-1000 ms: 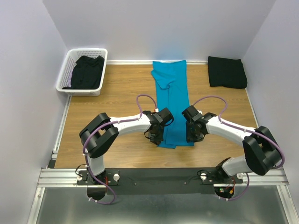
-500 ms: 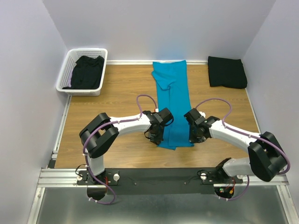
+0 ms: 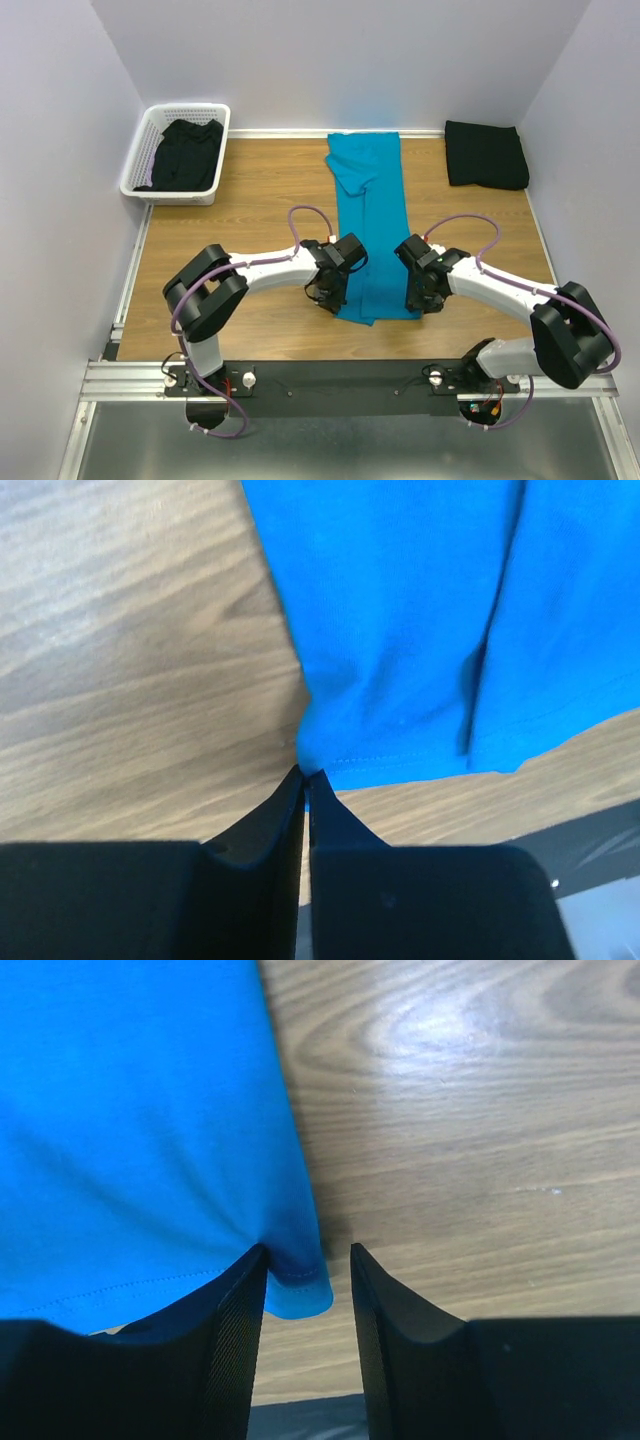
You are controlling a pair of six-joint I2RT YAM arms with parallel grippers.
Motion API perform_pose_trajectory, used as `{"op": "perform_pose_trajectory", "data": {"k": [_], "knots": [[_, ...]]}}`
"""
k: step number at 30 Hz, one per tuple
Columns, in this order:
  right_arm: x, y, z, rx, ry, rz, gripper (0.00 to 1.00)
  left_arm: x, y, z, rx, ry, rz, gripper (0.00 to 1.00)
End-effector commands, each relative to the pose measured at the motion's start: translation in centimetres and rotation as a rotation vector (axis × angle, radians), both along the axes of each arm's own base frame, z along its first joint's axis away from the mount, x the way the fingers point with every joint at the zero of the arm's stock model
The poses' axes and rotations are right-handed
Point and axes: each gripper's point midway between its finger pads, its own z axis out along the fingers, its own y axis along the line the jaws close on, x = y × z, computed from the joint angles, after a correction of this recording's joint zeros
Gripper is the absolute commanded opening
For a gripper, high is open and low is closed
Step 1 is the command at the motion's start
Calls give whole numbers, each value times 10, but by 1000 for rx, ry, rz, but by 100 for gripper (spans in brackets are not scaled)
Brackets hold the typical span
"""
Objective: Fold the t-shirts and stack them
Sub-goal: Fold the tshirt
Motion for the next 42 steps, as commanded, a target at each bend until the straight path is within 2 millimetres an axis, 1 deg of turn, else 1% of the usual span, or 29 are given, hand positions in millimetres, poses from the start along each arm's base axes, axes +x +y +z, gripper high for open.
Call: {"op": "perform_pose_trajectory", "data": {"k": [1, 4, 5, 6, 7, 8, 11, 12, 15, 16, 18, 20, 22, 23, 25, 26, 28, 29, 33, 36, 38, 42], "knots": [[-18, -18, -1, -89, 77, -16, 46, -10, 11, 11, -3, 18, -11, 10], [-21, -19, 1, -92, 84, -21, 44, -9, 17, 14, -10, 15, 6, 9], [-21, -20, 4, -94, 84, -22, 41, -7, 19, 14, -11, 15, 13, 9], [-23, -21, 5, -98, 88, -22, 34, -7, 19, 15, -14, 11, 12, 9], [-22, -21, 5, -96, 85, -24, 34, -6, 19, 16, -17, 10, 14, 8], [-22, -22, 7, -100, 83, -26, 29, -6, 19, 15, -18, 12, 11, 8], [-24, -23, 10, -102, 89, -30, 24, -9, 18, 14, -29, 21, 4, 8], [-25, -24, 11, -101, 86, -30, 20, -9, 17, 15, -34, 20, 3, 8], [-28, -23, 11, -93, 93, -31, 10, -12, 16, 15, -48, 29, 0, 8], [-29, -22, 10, -84, 101, -28, 6, -13, 15, 16, -55, 35, -4, 8], [-31, -20, 7, -75, 114, -22, 3, -14, 13, 16, -66, 40, -8, 7], [-30, -17, 7, -60, 109, -22, 3, -15, 13, 17, -69, 43, -13, 7], [-25, -11, 14, -28, 81, -24, 4, -15, 12, 19, -75, 41, -14, 7], [-16, -1, 24, 28, 32, -23, 12, -16, 12, 19, -79, 44, -14, 7], [-8, 10, 34, 92, -11, -24, 24, -17, 11, 21, -90, 44, -14, 7], [-3, 20, 39, 143, -33, -19, 34, -18, 10, 21, -95, 51, -15, 7], [-2, 29, 37, 183, -22, -10, 42, -19, 10, 21, -99, 55, -19, 7], [-2, 31, 35, 186, -12, -6, 43, -19, 10, 21, -99, 55, -19, 7], [-7, 31, 15, 170, 38, 9, 44, -19, 10, 21, -101, 54, -21, 7], [-9, 32, 8, 167, 59, 12, 43, -21, 11, 20, -100, 58, -19, 7], [-11, 28, 3, 147, 68, 5, 43, -21, 12, 19, -98, 61, -15, 7], [-23, 20, -7, 123, 106, 2, 41, -22, 12, 19, -101, 65, -15, 7]]}}
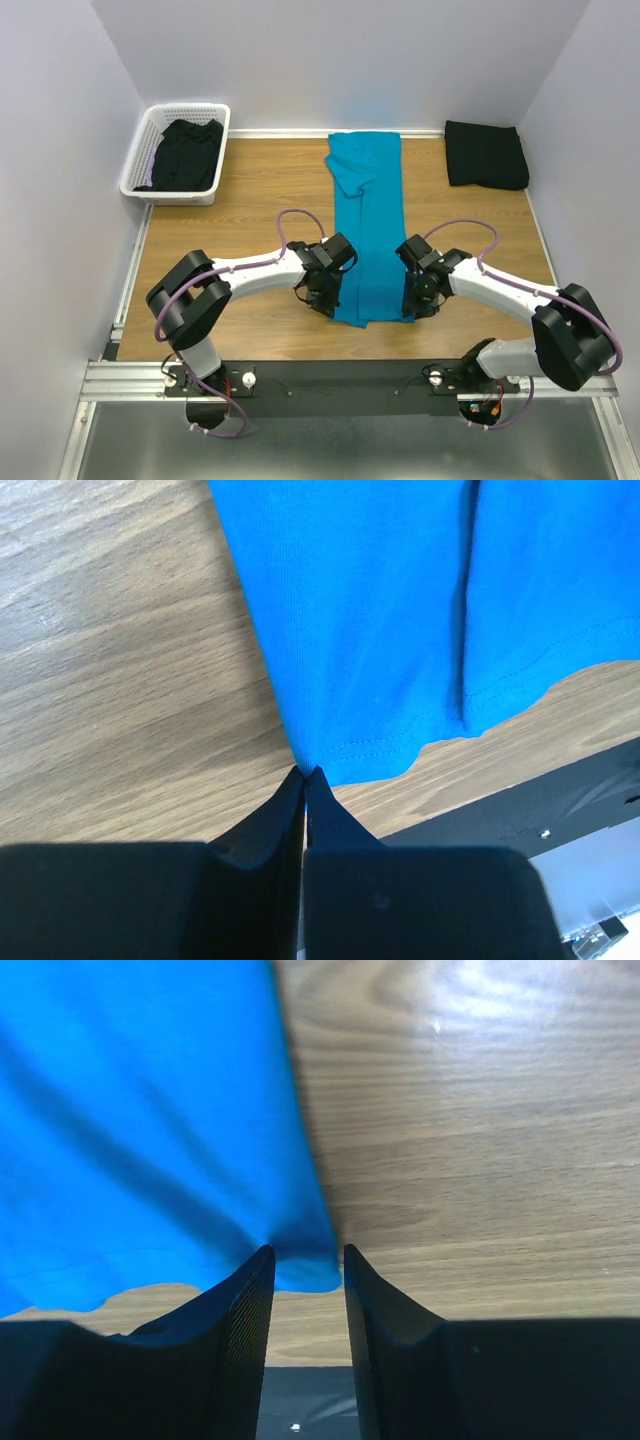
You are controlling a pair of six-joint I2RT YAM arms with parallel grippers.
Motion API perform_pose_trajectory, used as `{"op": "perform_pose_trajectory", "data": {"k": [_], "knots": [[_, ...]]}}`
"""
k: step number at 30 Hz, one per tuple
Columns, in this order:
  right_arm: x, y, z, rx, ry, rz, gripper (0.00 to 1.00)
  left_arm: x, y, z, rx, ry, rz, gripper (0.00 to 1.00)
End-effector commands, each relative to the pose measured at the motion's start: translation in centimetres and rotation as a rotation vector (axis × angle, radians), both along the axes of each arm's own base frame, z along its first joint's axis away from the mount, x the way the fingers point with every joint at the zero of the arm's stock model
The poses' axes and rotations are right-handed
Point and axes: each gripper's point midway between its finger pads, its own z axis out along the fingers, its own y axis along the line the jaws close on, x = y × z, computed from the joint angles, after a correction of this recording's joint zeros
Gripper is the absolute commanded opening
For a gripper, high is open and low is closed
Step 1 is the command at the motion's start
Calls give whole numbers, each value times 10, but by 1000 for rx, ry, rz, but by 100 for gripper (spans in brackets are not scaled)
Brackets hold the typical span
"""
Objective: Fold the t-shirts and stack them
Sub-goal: Fold the tshirt
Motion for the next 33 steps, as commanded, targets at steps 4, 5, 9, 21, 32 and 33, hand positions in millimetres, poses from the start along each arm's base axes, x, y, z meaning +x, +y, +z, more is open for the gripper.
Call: {"op": "perform_pose_trajectory", "data": {"k": [4, 5, 9, 21, 32, 33], "knots": [[-25, -11, -23, -32, 94, 5, 41, -9, 0, 5, -31, 26, -13, 7], [-26, -12, -24, -35, 96, 6, 41, -9, 0, 5, -33, 26, -14, 7], [-27, -12, -23, -29, 89, 9, 20, -11, 0, 3, -35, 35, -18, 7], [-47, -8, 6, 68, 99, -7, 1, -28, 10, 13, -90, 84, 0, 4], [38, 3, 56, 7, -83, 40, 0, 28, -10, 71, -280, 21, 81, 4], [47, 0, 59, -8, -96, 53, 1, 43, -12, 81, -297, -13, 95, 3]]}}
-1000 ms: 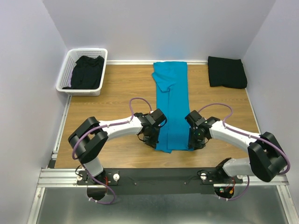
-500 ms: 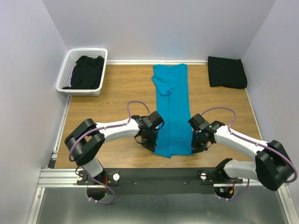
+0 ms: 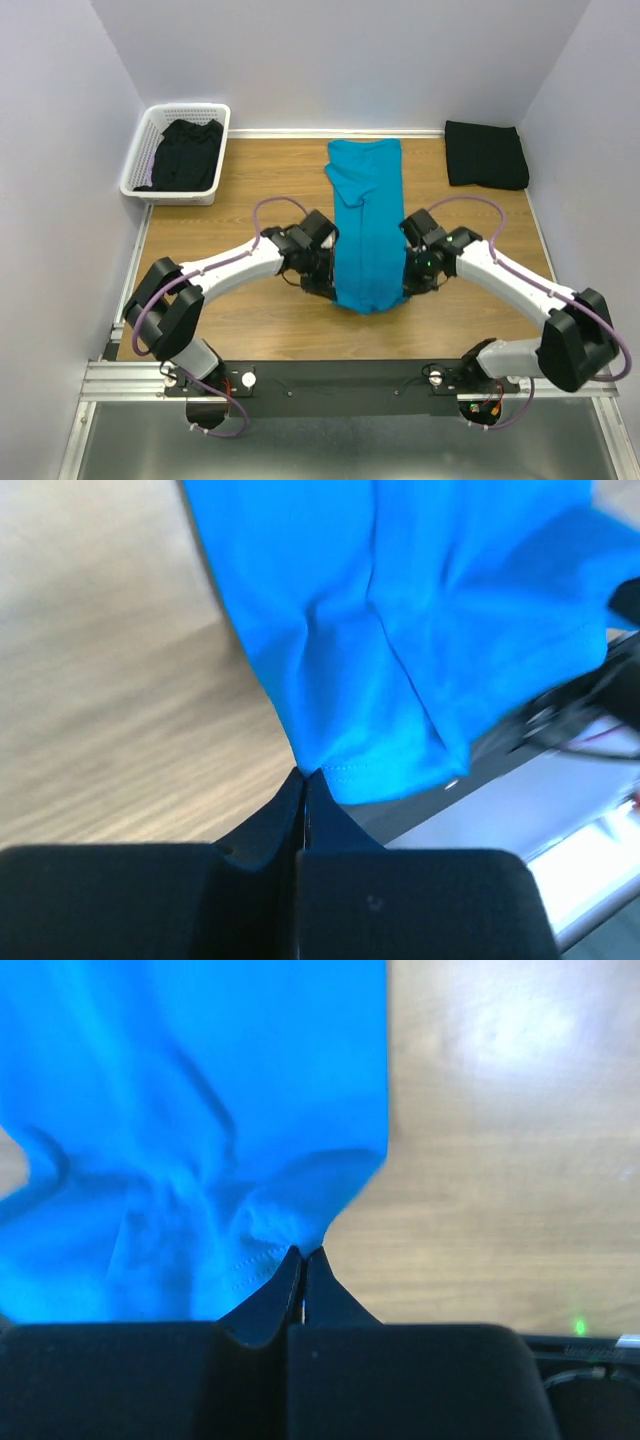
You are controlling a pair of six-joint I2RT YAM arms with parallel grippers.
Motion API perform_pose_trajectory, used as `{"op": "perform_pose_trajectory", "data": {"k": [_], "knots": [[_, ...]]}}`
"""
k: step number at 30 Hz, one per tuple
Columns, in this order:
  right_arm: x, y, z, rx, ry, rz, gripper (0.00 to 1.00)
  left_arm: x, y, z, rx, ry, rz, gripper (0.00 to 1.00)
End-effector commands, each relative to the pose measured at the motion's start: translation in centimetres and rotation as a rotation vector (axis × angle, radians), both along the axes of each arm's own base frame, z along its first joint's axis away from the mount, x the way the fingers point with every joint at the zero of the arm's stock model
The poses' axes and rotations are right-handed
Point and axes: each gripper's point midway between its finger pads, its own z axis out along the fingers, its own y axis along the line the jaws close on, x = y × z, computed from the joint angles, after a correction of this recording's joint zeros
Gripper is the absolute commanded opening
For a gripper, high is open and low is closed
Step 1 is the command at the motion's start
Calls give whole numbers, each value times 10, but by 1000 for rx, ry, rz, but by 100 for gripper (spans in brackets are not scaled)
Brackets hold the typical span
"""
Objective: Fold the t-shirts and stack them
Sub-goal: Fold the tshirt
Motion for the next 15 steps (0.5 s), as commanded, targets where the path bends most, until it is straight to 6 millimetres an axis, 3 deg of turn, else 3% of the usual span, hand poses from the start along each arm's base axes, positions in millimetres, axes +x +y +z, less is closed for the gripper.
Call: {"op": "perform_pose_trajectory", "data": {"k": [1, 3, 4, 5, 6, 7, 8, 9, 10, 11, 15], "knots": [[54, -12, 21, -74, -87, 6, 1, 52, -1, 35, -89, -65, 78, 2], [74, -12, 27, -81, -109, 27, 0, 84, -3, 49, -85, -137, 97, 1], [92, -14, 38, -73, -143, 11, 1, 94, -2, 43, -61, -133, 105, 1], [102, -14, 35, -88, -138, 30, 0, 117, -5, 56, -72, -188, 112, 1], [111, -16, 36, -94, -146, 27, 1, 127, -7, 58, -67, -201, 118, 1], [131, -17, 38, -96, -164, 17, 0, 142, -4, 47, -37, -198, 133, 1], [139, -18, 39, -107, -174, 35, 0, 158, -7, 56, -41, -234, 132, 1], [148, -18, 40, -110, -186, 42, 0, 169, -6, 55, -29, -245, 142, 1], [157, -18, 40, -119, -198, 46, 1, 180, -4, 41, 6, -231, 153, 1], [172, -17, 47, -122, -234, 53, 1, 197, -4, 47, 18, -273, 175, 1], [203, -22, 33, -176, -251, 63, 0, 232, 5, 34, 64, -305, 192, 1]]}}
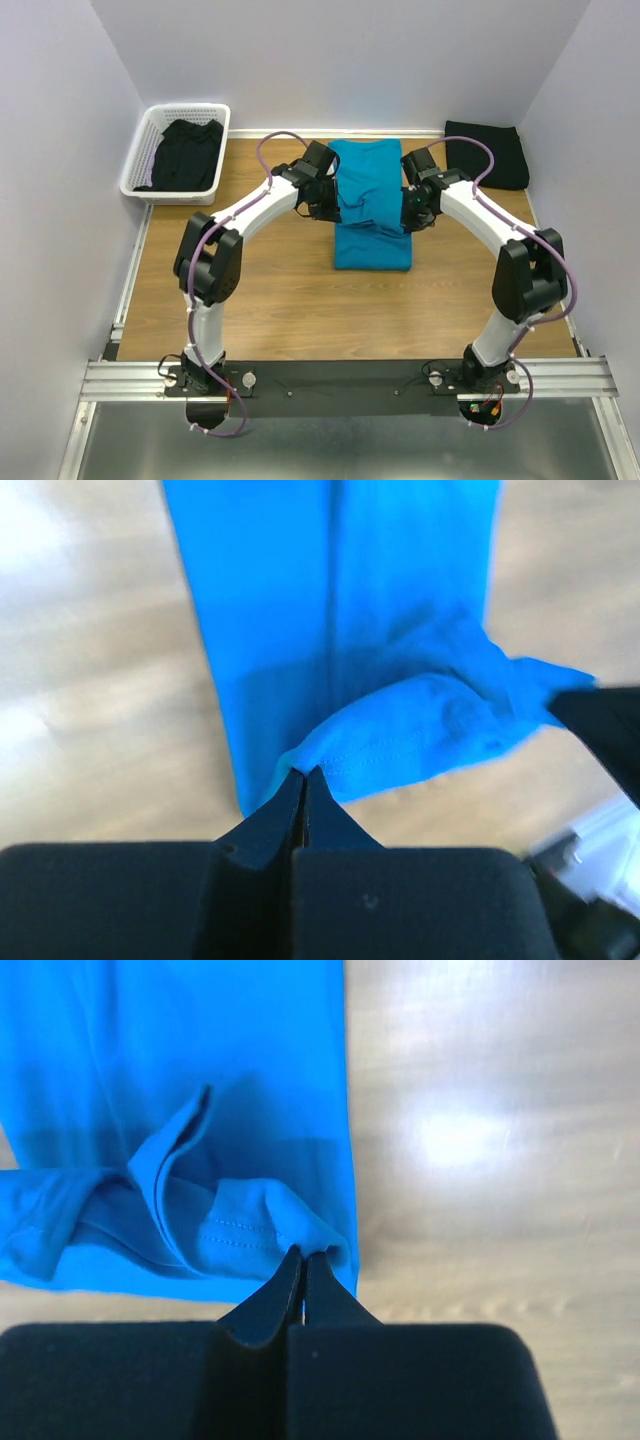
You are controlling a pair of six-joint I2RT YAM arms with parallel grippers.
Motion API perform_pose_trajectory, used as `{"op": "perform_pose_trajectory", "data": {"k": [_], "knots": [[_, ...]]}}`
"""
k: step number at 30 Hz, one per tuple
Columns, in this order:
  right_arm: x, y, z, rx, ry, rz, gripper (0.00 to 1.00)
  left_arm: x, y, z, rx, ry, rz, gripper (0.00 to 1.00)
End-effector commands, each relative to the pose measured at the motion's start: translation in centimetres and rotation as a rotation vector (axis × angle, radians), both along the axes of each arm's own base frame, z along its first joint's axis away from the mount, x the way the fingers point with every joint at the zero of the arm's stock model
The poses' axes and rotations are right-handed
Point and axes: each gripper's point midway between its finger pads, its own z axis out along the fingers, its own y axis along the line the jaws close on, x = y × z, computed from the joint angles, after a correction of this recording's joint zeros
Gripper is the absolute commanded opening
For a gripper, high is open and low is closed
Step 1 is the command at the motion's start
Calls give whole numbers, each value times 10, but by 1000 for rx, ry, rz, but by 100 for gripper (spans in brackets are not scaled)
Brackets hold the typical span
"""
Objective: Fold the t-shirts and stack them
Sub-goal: Fold the tshirt
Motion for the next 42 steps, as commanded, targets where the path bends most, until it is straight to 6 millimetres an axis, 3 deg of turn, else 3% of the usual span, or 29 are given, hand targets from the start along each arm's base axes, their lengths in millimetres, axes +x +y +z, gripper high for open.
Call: {"op": "perform_pose_trajectory", "data": {"k": [1, 5, 9, 18, 30, 32, 34, 35, 36, 37, 38, 39, 41, 42], "knots": [[38, -11, -2, -76, -72, 25, 0, 30, 22, -25, 113, -21, 23, 1], [55, -14, -14, -88, -79, 30, 1, 53, 33, -41, 163, -43, 67, 0], [65, -19, -24, -107, -75, 24, 1, 68, 31, -46, 152, -86, 70, 0], [72, -21, -37, -104, -77, 21, 1, 84, 20, -41, 107, -154, 53, 0], [85, -22, -55, -115, -89, 30, 1, 91, 14, -69, 98, -126, 56, 1], [87, -22, -56, -121, -91, 33, 5, 93, 13, -73, 88, -119, 57, 6], [89, -25, -56, -141, -95, 37, 14, 95, 11, -66, 67, -132, 63, 19], [91, -24, -53, -138, -103, 42, 21, 95, 11, -64, 58, -135, 66, 24], [93, -23, -47, -138, -115, 56, 35, 95, 12, -60, 51, -141, 69, 30], [93, -21, -42, -126, -124, 66, 41, 97, 10, -53, 33, -160, 78, 47], [93, -19, -37, -119, -134, 76, 50, 99, 10, -36, 16, -195, 86, 54], [94, -16, -25, -100, -160, 81, 54, 99, 12, -30, 6, -207, 99, 67], [93, -11, -14, -78, -180, 91, 60, 97, 13, -4, -20, -249, 108, 74], [91, -7, -4, -57, -201, 103, 61, 93, 15, -1, -21, -250, 113, 75]]}}
